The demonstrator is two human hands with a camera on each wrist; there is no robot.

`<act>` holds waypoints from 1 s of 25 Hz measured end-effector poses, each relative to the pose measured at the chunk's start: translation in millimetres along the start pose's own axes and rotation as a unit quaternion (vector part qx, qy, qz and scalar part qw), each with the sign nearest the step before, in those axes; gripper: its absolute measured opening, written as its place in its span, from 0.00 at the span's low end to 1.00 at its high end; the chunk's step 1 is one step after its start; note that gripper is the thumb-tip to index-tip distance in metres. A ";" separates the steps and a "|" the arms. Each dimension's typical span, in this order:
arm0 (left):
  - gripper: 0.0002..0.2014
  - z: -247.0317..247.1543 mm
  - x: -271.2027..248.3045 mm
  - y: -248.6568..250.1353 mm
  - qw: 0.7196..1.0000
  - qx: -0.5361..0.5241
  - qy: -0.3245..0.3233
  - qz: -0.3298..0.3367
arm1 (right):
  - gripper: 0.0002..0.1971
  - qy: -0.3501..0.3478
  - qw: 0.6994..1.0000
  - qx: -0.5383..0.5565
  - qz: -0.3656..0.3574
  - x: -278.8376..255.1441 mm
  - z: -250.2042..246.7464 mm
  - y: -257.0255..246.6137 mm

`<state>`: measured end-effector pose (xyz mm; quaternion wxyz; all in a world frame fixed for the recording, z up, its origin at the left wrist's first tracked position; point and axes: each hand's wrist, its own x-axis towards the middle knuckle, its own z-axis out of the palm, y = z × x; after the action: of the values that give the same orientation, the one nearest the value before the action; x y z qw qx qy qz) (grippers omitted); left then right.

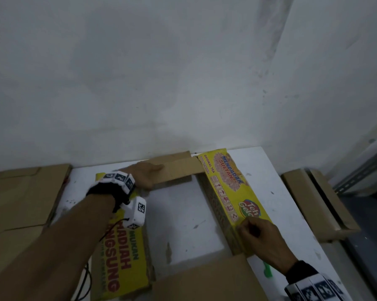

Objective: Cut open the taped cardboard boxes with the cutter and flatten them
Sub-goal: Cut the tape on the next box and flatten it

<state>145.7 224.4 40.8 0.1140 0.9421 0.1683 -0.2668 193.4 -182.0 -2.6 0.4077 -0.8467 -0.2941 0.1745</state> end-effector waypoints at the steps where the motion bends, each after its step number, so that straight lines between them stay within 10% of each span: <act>1: 0.35 -12.7 -4.4 -5.5 0.998 -0.061 0.007 0.004 | 0.18 0.000 1.000 -0.001 0.008 1.3 0.1 1.8; 5: 0.08 -31.8 -15.1 -28.1 0.928 -0.304 0.204 -0.072 | 0.07 0.003 0.999 -0.036 0.009 4.3 5.0 2.1; 9: 0.39 -14.9 -0.4 -43.8 0.882 -0.293 0.324 -0.175 | 0.22 -0.078 0.994 -0.067 0.045 9.4 3.2 2.0; 17: 0.35 36.5 54.3 -37.9 0.909 -0.252 0.185 -0.274 | 0.31 -0.118 0.990 -0.064 0.049 15.0 6.0 7.6; 21: 0.28 47.6 65.8 -42.5 0.900 -0.269 0.214 -0.269 | 0.31 -0.125 0.989 -0.067 0.051 16.4 6.1 9.6; 25: 0.39 47.4 54.2 -44.8 0.924 -0.220 0.172 -0.261 | 0.30 -0.129 0.988 -0.068 0.056 16.7 4.7 7.5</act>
<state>150.2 264.9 -33.5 0.2144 0.8474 0.4795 -0.0774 206.3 -172.3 -12.4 0.2973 -0.8578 -0.3081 0.2844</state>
